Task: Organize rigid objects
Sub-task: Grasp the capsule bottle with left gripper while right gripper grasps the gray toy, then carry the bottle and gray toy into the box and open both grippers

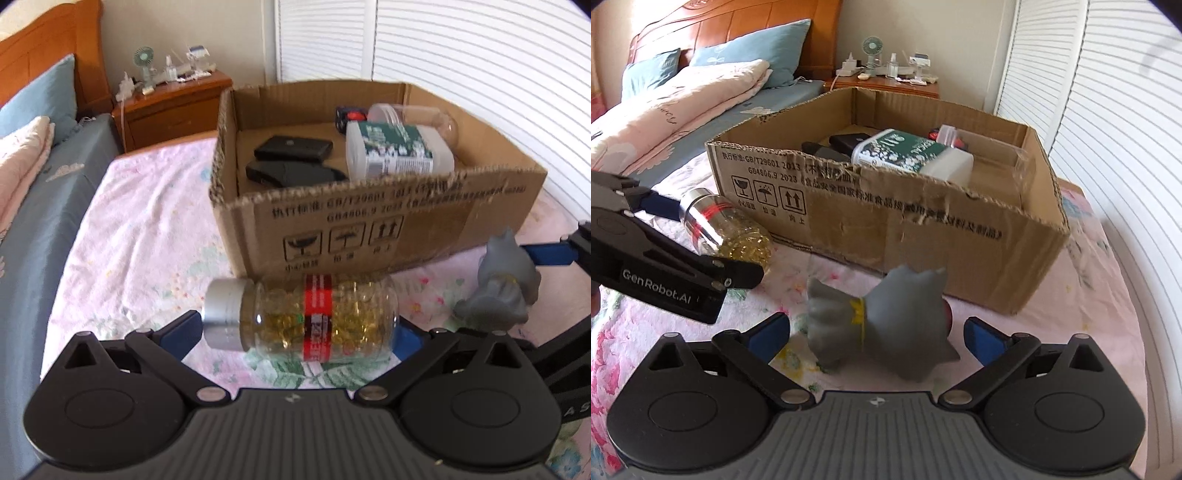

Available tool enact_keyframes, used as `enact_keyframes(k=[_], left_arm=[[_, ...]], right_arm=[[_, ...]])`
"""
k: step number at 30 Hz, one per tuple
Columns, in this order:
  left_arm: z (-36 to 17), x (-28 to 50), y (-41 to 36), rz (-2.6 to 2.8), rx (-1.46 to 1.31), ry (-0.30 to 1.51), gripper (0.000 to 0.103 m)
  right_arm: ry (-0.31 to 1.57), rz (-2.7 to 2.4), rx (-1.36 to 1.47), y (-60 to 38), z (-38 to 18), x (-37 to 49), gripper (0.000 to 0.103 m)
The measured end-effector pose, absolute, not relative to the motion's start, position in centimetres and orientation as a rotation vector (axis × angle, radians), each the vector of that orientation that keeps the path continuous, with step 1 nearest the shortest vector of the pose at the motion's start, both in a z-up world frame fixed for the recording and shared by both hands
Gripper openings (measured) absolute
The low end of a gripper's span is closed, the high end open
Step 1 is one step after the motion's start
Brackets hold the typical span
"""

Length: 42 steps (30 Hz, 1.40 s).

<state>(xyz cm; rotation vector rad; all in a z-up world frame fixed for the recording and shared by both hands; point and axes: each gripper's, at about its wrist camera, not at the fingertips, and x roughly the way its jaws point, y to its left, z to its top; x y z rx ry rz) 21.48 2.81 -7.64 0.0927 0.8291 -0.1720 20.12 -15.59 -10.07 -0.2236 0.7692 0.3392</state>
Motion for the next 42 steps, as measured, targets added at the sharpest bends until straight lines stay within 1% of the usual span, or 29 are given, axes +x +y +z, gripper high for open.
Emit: enact_keyframes(k=[1, 6, 8, 9, 11, 26, 35, 42], left_arm=[[-7.4, 21.5, 2.9, -0.182, 0.086, 0.821, 0.101], [-7.2, 22.0, 2.8, -0.201, 0.072, 0.836, 0.099], [-7.1, 22.0, 2.8, -0.208, 0.071, 0.837, 0.097], [-7.0, 22.0, 2.7, -0.207, 0.080, 0.836, 0.093], [-6.9, 22.0, 2.7, -0.213, 0.095, 0.838, 0.093], [-5.0, 20.2, 3.7, -0.302, 0.139, 0.876, 0.093], [-0.1, 18.8, 3.9, -0.396, 0.185, 0.830, 0.093], [2.9, 21.7, 3.0, -0.405, 0.180, 0.772, 0.093]], right_arm=[[0.769, 0.346, -0.227, -15.6, -10.0, 20.1, 0.100], [0.767, 0.353, -0.240, -15.7, -9.8, 20.3, 0.088], [0.765, 0.357, -0.241, -15.8, -9.6, 20.2, 0.083], [0.765, 0.361, -0.241, -15.9, -9.5, 20.1, 0.080], [0.766, 0.359, -0.253, -15.8, -9.4, 20.0, 0.078], [0.773, 0.400, -0.278, -16.8, -6.6, 18.0, 0.076], [0.706, 0.439, -0.299, -17.7, -2.5, 17.2, 0.076], [0.651, 0.448, -0.306, -17.8, 0.1, 18.5, 0.076]])
